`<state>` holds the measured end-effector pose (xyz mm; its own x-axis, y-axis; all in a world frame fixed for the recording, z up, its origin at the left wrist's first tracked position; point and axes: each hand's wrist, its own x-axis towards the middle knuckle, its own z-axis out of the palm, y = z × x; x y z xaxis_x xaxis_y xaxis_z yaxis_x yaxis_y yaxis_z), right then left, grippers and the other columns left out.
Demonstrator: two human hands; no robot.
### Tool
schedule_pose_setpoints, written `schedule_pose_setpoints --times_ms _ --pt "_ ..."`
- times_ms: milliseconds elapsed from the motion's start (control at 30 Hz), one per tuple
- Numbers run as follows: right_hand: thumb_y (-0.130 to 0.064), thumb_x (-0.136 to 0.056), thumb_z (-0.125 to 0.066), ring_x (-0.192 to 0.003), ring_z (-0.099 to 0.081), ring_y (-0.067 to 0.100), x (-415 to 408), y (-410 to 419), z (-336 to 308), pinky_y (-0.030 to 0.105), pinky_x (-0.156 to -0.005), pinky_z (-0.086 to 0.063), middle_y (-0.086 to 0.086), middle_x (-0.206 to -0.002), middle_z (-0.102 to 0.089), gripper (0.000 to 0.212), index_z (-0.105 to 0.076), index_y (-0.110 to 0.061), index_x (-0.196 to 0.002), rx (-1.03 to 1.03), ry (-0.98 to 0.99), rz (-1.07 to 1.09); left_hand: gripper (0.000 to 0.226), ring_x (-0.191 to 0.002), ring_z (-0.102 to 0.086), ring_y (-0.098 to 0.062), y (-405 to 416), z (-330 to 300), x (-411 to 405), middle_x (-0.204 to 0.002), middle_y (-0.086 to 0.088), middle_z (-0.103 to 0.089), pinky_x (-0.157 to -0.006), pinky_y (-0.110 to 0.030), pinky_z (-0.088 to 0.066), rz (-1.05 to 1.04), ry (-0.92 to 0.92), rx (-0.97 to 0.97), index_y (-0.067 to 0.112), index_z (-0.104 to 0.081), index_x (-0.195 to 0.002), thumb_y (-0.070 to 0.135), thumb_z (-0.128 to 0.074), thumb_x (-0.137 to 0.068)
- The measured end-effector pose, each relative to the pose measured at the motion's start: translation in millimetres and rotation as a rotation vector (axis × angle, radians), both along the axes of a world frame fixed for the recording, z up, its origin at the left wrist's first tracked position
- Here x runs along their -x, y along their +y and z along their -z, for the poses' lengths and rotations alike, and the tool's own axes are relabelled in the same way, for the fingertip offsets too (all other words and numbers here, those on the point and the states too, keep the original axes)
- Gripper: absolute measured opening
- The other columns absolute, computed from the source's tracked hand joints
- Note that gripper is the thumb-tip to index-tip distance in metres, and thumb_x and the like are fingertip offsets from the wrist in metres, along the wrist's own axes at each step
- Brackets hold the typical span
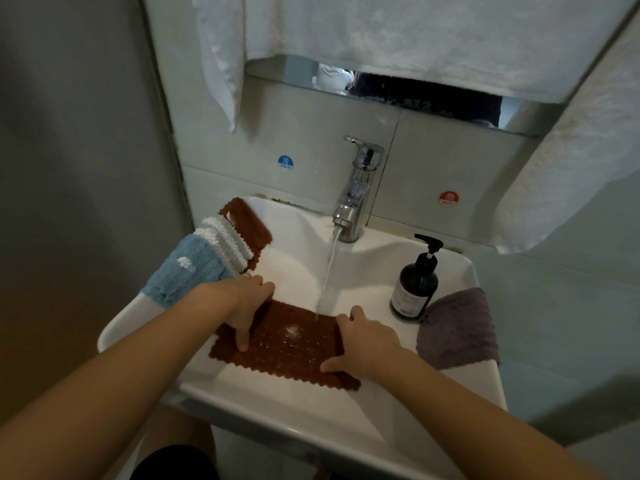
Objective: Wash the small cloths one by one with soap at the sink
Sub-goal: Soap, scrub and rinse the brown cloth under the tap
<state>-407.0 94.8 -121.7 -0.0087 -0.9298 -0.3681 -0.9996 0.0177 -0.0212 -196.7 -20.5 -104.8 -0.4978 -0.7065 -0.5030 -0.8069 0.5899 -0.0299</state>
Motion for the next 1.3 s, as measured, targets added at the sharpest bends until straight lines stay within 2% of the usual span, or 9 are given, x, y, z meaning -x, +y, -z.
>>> schedule_pose_setpoints --times_ms 300,467,533,633,733,833,1033,1200,1300 --pt "-0.07 -0.07 -0.07 -0.115 -0.053 0.029 35.4 1.5 -4.2 0.044 -0.085 -0.051 0.004 -0.134 -0.038 0.095 -0.033 -0.021 -0.142 -0.017 0.041 0.039 0.098 -0.116 -0.041 -0.018 10.0 13.7 13.4 -0.13 0.003 -0.042 -0.097 -0.038 -0.044 0.021 0.177 -0.008 0.025 -0.036 -0.138 0.054 -0.087 -0.06" --pt "-0.069 -0.072 -0.069 -0.116 -0.052 0.028 42.6 4.4 -5.2 0.044 -0.089 -0.051 0.004 -0.133 -0.038 0.091 -0.035 -0.02 -0.142 -0.006 0.002 0.029 0.095 -0.115 -0.044 -0.016 7.2 13.9 14.6 -0.13 0.004 -0.046 -0.097 -0.034 -0.044 -0.036 0.272 -0.083 0.027 -0.037 -0.138 0.047 -0.089 -0.061" --pt "-0.067 -0.073 -0.07 -0.115 -0.052 0.028 43.8 4.4 -5.8 0.044 -0.089 -0.05 0.004 -0.132 -0.038 0.09 -0.035 -0.02 -0.141 -0.008 -0.017 0.018 0.091 -0.113 -0.048 -0.013 4.3 1.0 14.5 -0.127 0.006 -0.049 -0.097 -0.032 -0.046 -0.163 0.545 -0.132 0.029 -0.038 -0.137 0.034 -0.09 -0.063" --pt "-0.067 -0.072 -0.071 -0.114 -0.052 0.028 44.3 3.6 -6.6 0.044 -0.087 -0.05 0.004 -0.131 -0.038 0.09 -0.036 -0.02 -0.141 -0.004 -0.009 0.02 0.102 -0.111 -0.051 -0.008 -0.6 -47.2 27.2 -0.123 0.011 -0.049 -0.096 -0.035 -0.05 -0.282 1.083 -0.033 0.032 -0.031 -0.146 0.023 -0.09 -0.063" --pt "-0.066 -0.072 -0.072 -0.115 -0.052 0.029 44.0 3.1 -8.0 0.044 -0.088 -0.05 0.004 -0.132 -0.038 0.09 -0.035 -0.02 -0.14 -0.009 0.002 0.031 0.121 -0.113 -0.051 -0.004 -3.1 -105.2 47.9 -0.132 0.012 -0.042 -0.078 -0.024 -0.053 -0.227 1.354 -0.056 0.042 -0.014 -0.15 0.02 -0.091 -0.059" --pt "-0.066 -0.072 -0.072 -0.116 -0.052 0.029 44.5 2.8 -7.9 0.045 -0.089 -0.051 0.005 -0.134 -0.037 0.091 -0.034 -0.02 -0.141 -0.021 0.024 0.034 0.118 -0.115 -0.051 -0.003 -5.2 -138.3 62.0 -0.141 0.01 -0.035 -0.075 -0.02 -0.054 -0.111 1.371 -0.022 0.049 -0.017 -0.148 0.025 -0.092 -0.06" --pt "-0.067 -0.072 -0.071 -0.115 -0.051 0.029 47.6 1.8 -5.4 0.046 -0.09 -0.05 0.005 -0.131 -0.039 0.09 -0.036 -0.019 -0.138 -0.021 0.033 0.042 0.087 -0.117 -0.051 -0.006 -10.6 -135.6 59.6 -0.141 0.011 -0.039 -0.09 -0.031 -0.052 -0.084 1.331 -0.004 0.05 -0.041 -0.132 0.028 -0.09 -0.064" --pt "-0.064 -0.074 -0.072 -0.114 -0.051 0.025 50.7 3.2 -12.0 0.042 -0.09 -0.05 0.002 -0.129 -0.042 0.083 -0.04 -0.021 -0.138 0.023 -0.058 0.088 0.103 -0.118 -0.054 -0.011 -6.3 -122.5 48.5 -0.14 0.008 -0.04 -0.085 -0.032 -0.055 -0.087 1.389 -0.168 0.058 -0.034 -0.138 0.031 -0.092 -0.056" --pt "-0.05 -0.08 -0.073 -0.107 -0.054 0.016 53.0 6.7 -25.4 0.037 -0.088 -0.053 -0.004 -0.126 -0.049 0.064 -0.047 -0.023 -0.132 0.315 -0.281 0.169 0.11 -0.116 -0.058 -0.012 -6.0 -101.1 34.4 -0.138 0.005 -0.045 -0.085 -0.033 -0.056 -0.14 1.401 -0.26 0.059 -0.029 -0.14 0.034 -0.093 -0.053"
